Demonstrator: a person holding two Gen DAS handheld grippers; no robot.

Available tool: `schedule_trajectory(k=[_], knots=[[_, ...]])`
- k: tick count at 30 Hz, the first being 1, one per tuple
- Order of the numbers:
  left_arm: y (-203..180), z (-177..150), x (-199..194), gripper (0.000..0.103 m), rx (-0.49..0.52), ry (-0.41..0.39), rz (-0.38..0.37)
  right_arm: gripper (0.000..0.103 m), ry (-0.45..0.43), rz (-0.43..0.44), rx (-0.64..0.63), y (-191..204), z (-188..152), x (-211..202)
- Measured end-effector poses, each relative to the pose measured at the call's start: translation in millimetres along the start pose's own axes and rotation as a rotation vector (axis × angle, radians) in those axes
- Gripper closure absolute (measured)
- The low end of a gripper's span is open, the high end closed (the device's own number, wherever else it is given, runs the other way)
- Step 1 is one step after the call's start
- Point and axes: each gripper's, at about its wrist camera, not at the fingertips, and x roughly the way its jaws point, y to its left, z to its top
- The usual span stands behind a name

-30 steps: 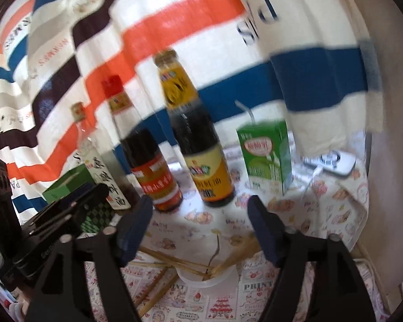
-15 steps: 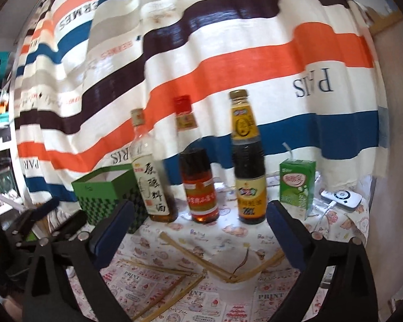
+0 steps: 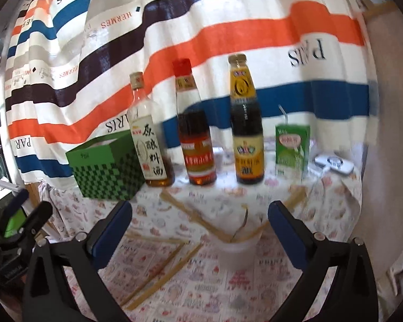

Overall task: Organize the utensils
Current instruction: 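Open the right tool over the cup while the left tool opens to drop its chopstick, then move both open tools back down toward the chopstick pile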

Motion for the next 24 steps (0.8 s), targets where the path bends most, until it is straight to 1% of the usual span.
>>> schedule_trajectory(k=[1,3,6,8,10,12,13,14,15,16,18,20,23,24], knots=[[1,-8,0,0.001,-0.031,0.01,0.005,0.002,-0.003,-0.007,-0.001,0,-5,-2],[0,-22,-2,0.001,-0.042,-0.003,0.035,0.002,-0.007,-0.02,0.024,-1,-16,-3],[-4,-43,1,0.001,0.019,0.007,0.072,0.002,0.019,0.0,0.066,-4,-31,3],[-4,-51,3,0.001,0.056,0.02,0.075,0.002,0.056,-0.004,0.068,-3,-42,13],[-3,-55,2,0.001,0.073,0.015,0.072,0.002,0.097,-0.024,0.032,1,-51,25],[-1,-59,1,0.001,0.093,-0.012,0.069,0.001,0.102,-0.051,-0.017,3,-61,35],[1,-60,1,0.001,0.106,-0.03,0.085,0.0,0.114,-0.068,-0.04,3,-66,42],[5,-62,3,0.001,0.112,-0.039,0.121,0.0,0.144,-0.088,-0.058,3,-71,51],[9,-64,7,0.001,0.103,-0.026,0.135,0.0,0.186,-0.111,-0.064,1,-77,61],[16,-66,12,0.001,0.077,0.004,0.132,0.0,0.216,-0.119,-0.057,-1,-80,67],[27,-70,19,0.001,0.035,0.034,0.131,0.0,0.257,-0.081,-0.029,-5,-84,73],[31,-75,24,0.001,0.028,0.055,0.137,0.0,0.265,-0.07,-0.017,-8,-85,75],[30,-84,31,0.001,0.043,0.089,0.151,0.0,0.277,-0.099,-0.019,-11,-89,79],[29,-87,32,0.001,0.057,0.09,0.166,0.0,0.285,-0.1,-0.012,-13,-92,82]])
